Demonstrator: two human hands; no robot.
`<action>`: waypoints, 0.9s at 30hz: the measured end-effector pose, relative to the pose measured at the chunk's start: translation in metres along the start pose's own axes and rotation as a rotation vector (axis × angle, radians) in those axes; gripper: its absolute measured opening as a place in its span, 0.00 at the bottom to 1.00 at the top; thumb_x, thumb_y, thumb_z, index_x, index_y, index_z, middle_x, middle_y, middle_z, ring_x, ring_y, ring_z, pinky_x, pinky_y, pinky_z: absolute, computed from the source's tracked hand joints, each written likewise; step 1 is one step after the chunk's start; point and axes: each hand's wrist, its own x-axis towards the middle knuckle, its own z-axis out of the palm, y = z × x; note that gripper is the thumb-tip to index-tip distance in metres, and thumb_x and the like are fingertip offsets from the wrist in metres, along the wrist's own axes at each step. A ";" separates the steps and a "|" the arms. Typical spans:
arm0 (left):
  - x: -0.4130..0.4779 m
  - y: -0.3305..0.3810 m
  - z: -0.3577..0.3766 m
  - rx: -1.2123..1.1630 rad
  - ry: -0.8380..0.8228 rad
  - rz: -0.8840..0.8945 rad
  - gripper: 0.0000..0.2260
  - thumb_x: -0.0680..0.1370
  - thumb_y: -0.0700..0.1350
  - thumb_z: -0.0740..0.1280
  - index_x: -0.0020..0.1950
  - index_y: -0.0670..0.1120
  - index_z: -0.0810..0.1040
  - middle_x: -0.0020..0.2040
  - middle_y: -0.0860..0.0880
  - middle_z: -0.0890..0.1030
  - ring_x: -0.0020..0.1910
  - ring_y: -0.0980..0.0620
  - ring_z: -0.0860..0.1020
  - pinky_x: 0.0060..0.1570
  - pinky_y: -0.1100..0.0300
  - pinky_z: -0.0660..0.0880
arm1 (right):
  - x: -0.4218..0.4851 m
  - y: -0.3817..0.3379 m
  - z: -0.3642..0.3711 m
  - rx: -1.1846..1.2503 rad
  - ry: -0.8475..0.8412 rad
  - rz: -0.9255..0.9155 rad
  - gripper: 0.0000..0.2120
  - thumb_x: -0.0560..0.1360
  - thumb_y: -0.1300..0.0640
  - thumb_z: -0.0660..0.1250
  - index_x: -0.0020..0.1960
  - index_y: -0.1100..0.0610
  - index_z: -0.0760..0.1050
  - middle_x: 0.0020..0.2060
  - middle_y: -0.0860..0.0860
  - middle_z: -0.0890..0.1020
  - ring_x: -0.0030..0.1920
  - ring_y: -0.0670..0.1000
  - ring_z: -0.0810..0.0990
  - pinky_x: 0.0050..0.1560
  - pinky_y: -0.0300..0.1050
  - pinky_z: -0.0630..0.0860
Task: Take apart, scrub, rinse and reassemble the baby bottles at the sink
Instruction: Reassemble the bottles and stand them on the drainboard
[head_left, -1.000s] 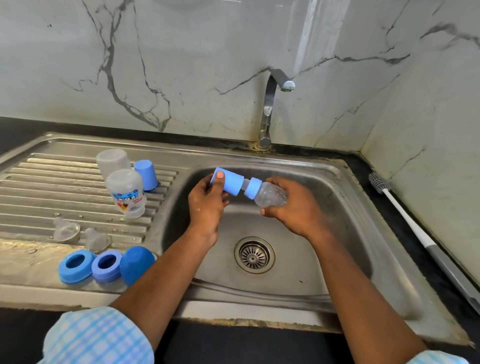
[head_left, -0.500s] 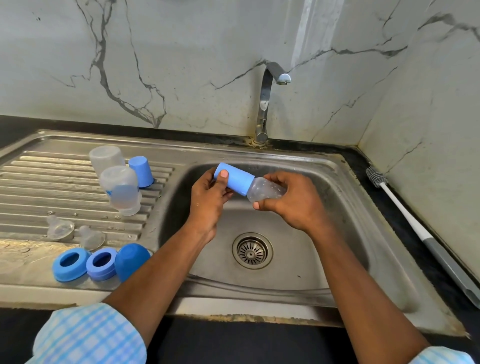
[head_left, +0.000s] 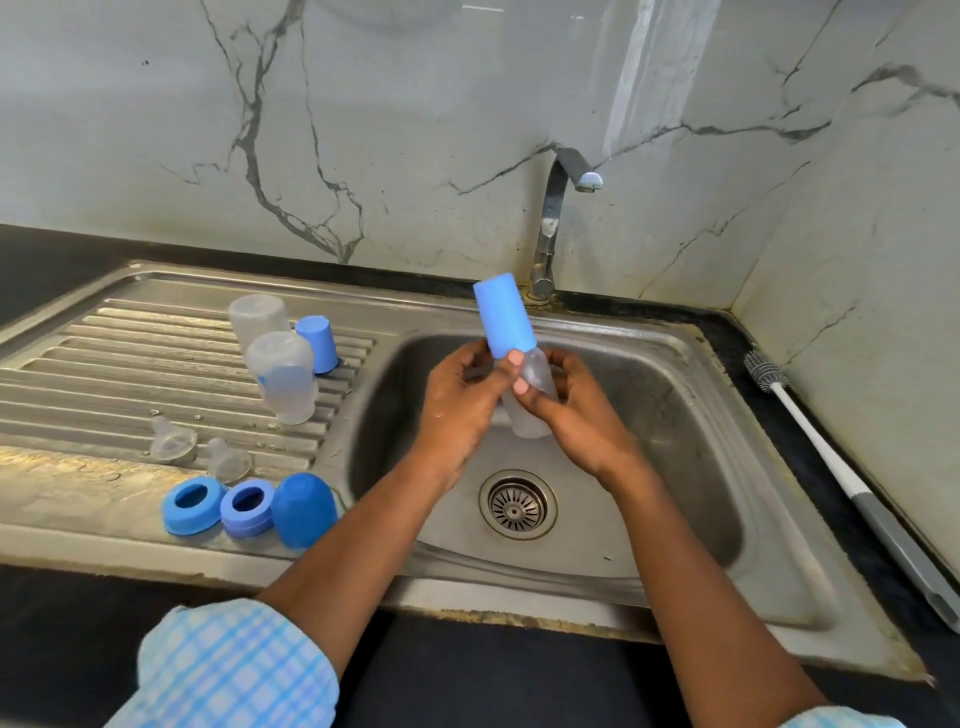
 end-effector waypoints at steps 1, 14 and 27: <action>-0.003 0.004 -0.005 0.058 0.019 0.012 0.15 0.76 0.50 0.72 0.60 0.45 0.81 0.51 0.46 0.85 0.52 0.48 0.83 0.57 0.42 0.78 | -0.002 0.001 0.002 -0.013 -0.041 0.005 0.24 0.77 0.47 0.70 0.70 0.51 0.69 0.61 0.47 0.79 0.59 0.43 0.79 0.60 0.45 0.77; -0.067 0.090 -0.103 0.338 0.143 0.278 0.18 0.72 0.44 0.75 0.59 0.56 0.78 0.56 0.52 0.82 0.52 0.60 0.81 0.53 0.63 0.78 | -0.045 -0.101 0.073 0.097 0.006 -0.239 0.11 0.71 0.63 0.75 0.52 0.53 0.83 0.42 0.47 0.87 0.44 0.45 0.86 0.49 0.43 0.82; -0.097 0.097 -0.319 0.495 0.250 0.036 0.16 0.76 0.35 0.71 0.60 0.50 0.81 0.52 0.57 0.85 0.47 0.61 0.81 0.50 0.69 0.73 | -0.033 -0.158 0.272 -0.111 -0.081 -0.201 0.09 0.70 0.55 0.76 0.46 0.59 0.82 0.40 0.54 0.83 0.44 0.56 0.81 0.43 0.46 0.73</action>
